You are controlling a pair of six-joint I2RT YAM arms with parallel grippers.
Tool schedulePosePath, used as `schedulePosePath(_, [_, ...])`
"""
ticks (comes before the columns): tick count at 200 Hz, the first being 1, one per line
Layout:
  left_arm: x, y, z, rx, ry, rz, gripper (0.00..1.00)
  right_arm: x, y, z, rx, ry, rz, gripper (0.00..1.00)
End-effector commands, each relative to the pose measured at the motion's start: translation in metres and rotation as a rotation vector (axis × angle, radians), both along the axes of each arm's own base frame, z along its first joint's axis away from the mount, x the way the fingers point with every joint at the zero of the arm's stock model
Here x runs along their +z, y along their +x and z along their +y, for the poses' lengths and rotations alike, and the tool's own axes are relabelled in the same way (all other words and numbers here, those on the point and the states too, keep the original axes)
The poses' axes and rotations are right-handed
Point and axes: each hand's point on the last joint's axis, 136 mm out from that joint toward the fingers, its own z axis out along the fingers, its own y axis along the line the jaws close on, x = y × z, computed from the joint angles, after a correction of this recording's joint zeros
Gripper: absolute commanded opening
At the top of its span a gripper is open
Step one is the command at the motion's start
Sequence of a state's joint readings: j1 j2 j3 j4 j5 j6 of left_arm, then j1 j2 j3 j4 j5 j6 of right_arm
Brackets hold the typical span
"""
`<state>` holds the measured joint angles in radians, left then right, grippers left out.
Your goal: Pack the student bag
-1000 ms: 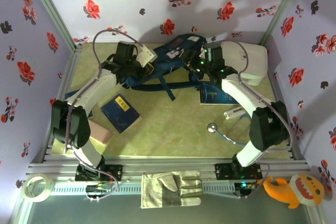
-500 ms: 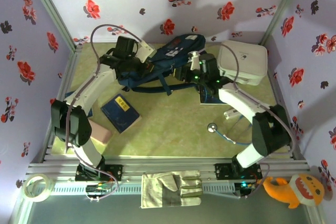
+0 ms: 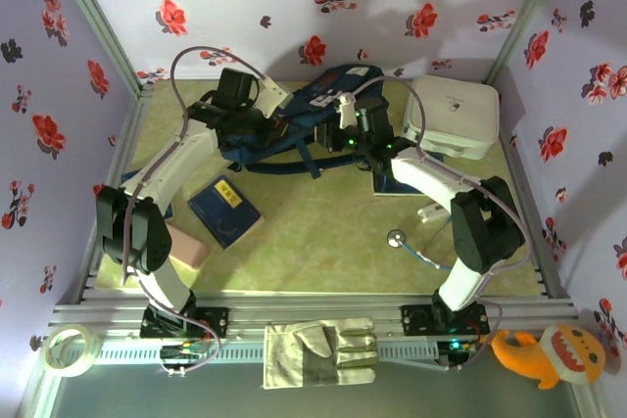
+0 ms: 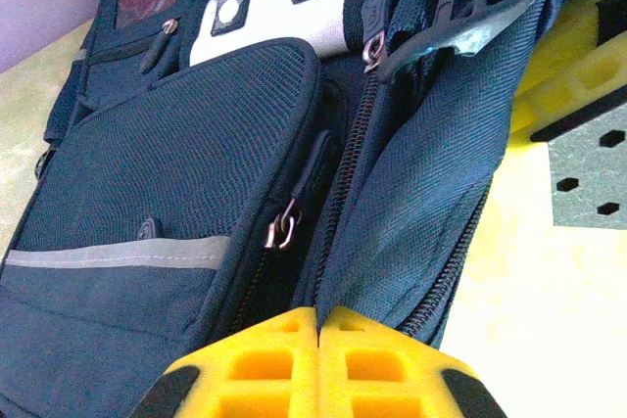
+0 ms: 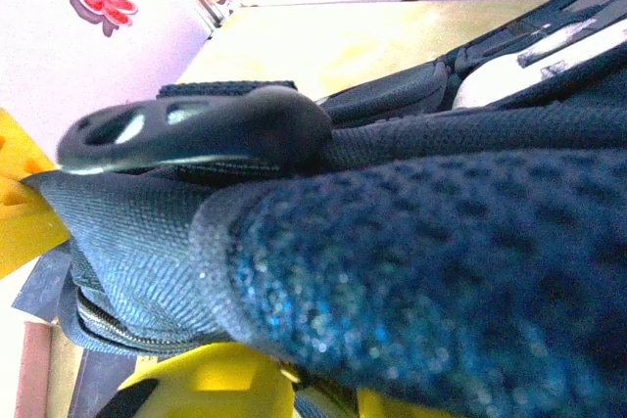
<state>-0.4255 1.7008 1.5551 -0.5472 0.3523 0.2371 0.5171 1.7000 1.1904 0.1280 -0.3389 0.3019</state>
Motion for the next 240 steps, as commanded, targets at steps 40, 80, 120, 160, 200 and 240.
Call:
schedulePosePath(40, [0.029, 0.010, -0.011, 0.000, -0.070, -0.066, 0.00, 0.019, -0.001, -0.005, -0.008, 0.003, -0.069, 0.15])
schedulePosePath(80, [0.027, 0.010, -0.011, -0.001, -0.069, -0.064, 0.00, 0.015, -0.010, -0.012, -0.015, -0.008, -0.055, 0.23])
schedulePosePath(120, [0.026, 0.010, -0.012, 0.000, -0.070, -0.060, 0.00, 0.015, -0.010, -0.008, 0.005, -0.009, -0.045, 0.11])
schedulePosePath(160, [0.027, 0.009, -0.012, 0.002, -0.072, -0.059, 0.00, 0.014, -0.009, -0.006, 0.013, -0.006, -0.043, 0.04])
schedulePosePath(200, [0.028, 0.012, -0.013, 0.015, -0.087, -0.054, 0.00, 0.013, -0.020, 0.002, 0.058, -0.010, -0.047, 0.01])
schedulePosePath(240, [0.024, 0.016, -0.018, 0.030, -0.101, -0.029, 0.00, 0.011, -0.039, 0.024, 0.107, -0.040, -0.067, 0.01])
